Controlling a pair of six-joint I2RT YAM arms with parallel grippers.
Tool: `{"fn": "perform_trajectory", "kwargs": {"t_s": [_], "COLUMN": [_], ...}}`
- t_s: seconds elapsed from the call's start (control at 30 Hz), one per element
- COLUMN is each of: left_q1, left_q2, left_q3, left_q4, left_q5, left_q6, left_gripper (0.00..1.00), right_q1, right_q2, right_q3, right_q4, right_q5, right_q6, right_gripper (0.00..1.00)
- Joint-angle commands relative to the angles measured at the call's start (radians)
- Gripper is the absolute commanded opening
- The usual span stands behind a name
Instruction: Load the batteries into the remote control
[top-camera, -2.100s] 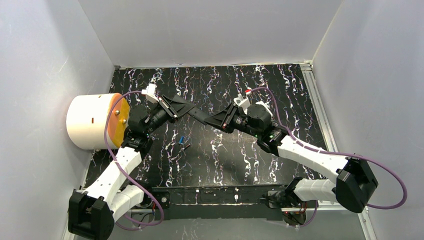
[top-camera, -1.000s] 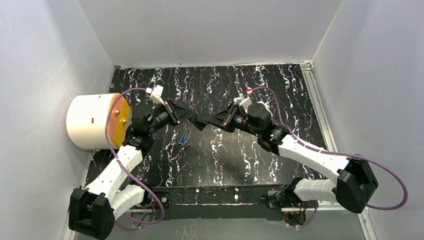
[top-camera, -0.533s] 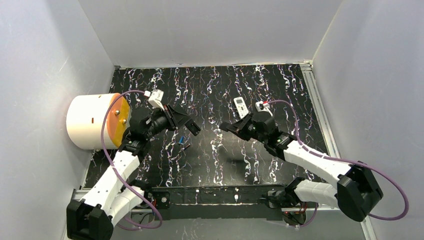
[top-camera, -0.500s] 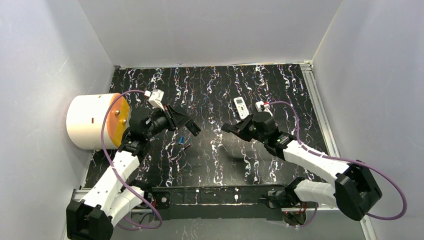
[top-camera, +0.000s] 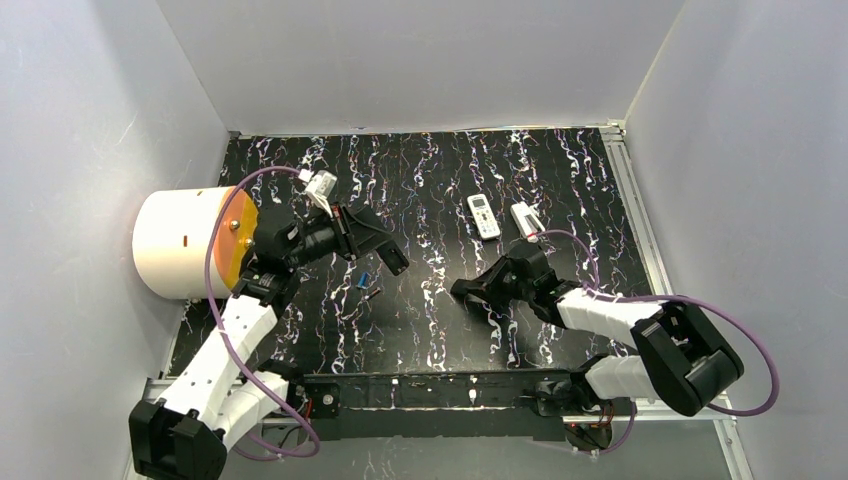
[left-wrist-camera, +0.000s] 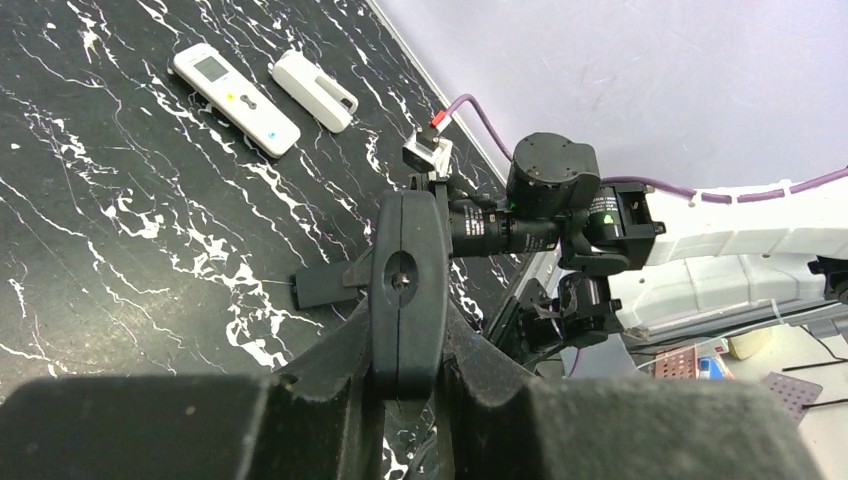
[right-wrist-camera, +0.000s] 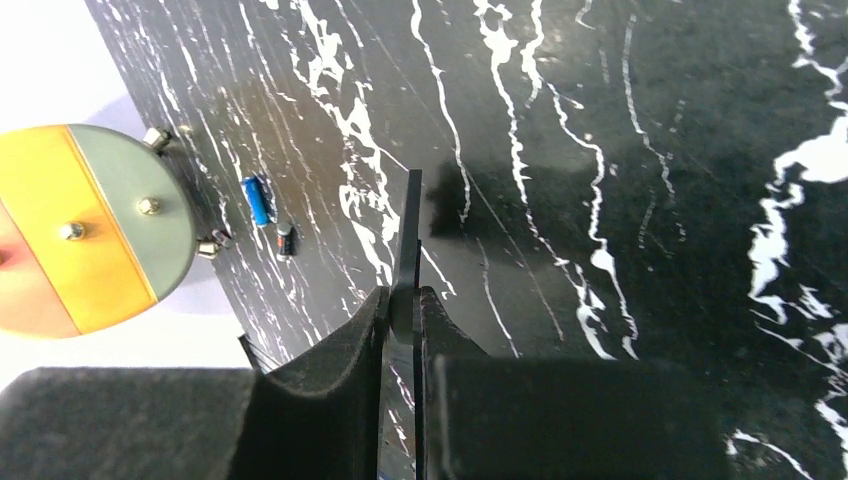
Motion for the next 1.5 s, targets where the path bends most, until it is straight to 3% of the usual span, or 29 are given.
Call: {"fn": "perform_trajectory", "kwargs": {"t_s": [0.0,0.13,0.27,0.43,0.53,0.7,0.77,0.9,1.03,1.17,1.23,1.3,1.37,1.47], "left_q1": [0.001,-0.001,0.0,0.0,-0.001,-0.002,-0.003,-0.005,-0.012,-0.012,-0.013,-0.012,-0.013,-0.013], "left_q2": [0.027,0.061,0.059,0.062,0.072,0.092,0.09,0.089,0.088,0.071,0.06,0.051,0.044,0.039], "left_q3": [0.048,0.062,0.064,0.083,0.097,0.122,0.131,0.148,0.163,0.17,0.175,0.179,0.186,0.199], "left_q4": [0.013,0.028,0.038,0.038,0.038,0.041,0.041,0.055,0.078,0.078,0.081,0.088,0.092,0.093], "left_q5": [0.017,0.032,0.034,0.102,0.17,0.279,0.303,0.349,0.423,0.444,0.438,0.429,0.413,0.372], "left_q6": [-0.026,-0.06,-0.072,-0.078,-0.075,-0.071,-0.072,-0.085,-0.106,-0.119,-0.123,-0.127,-0.132,-0.159], "left_gripper": [0.0,0.0,0.0,0.0,0.0,0.0,0.0,0.0,0.0,0.0,0.0,0.0,0.06,0.23], "right_q1": [-0.004,-0.003,-0.002,-0.001,0.001,0.021,0.061,0.166,0.212,0.248,0.257,0.258,0.258,0.257], "right_q2": [-0.017,-0.059,-0.127,-0.213,-0.239,-0.226,-0.188,-0.13,-0.064,-0.019,-0.008,-0.002,0.001,-0.006], "right_q3": [-0.009,0.022,0.068,0.143,0.192,0.192,0.227,0.305,0.332,0.374,0.401,0.411,0.419,0.409], "right_q4": [0.039,-0.124,-0.267,-0.275,-0.086,0.328,0.42,0.433,0.555,0.558,0.475,0.45,0.423,0.413], "right_q5": [-0.002,0.056,0.133,0.11,-0.077,-0.317,-0.388,-0.479,-0.574,-0.617,-0.603,-0.588,-0.559,-0.487], "right_q6": [-0.017,-0.036,-0.047,-0.156,-0.295,-0.195,-0.193,-0.275,-0.225,-0.247,-0.285,-0.293,-0.299,-0.299], "right_gripper": [0.12,0.54,0.7,0.76,0.79,0.87,0.87,0.88,0.85,0.73,0.59,0.36,0.17,0.05]}}
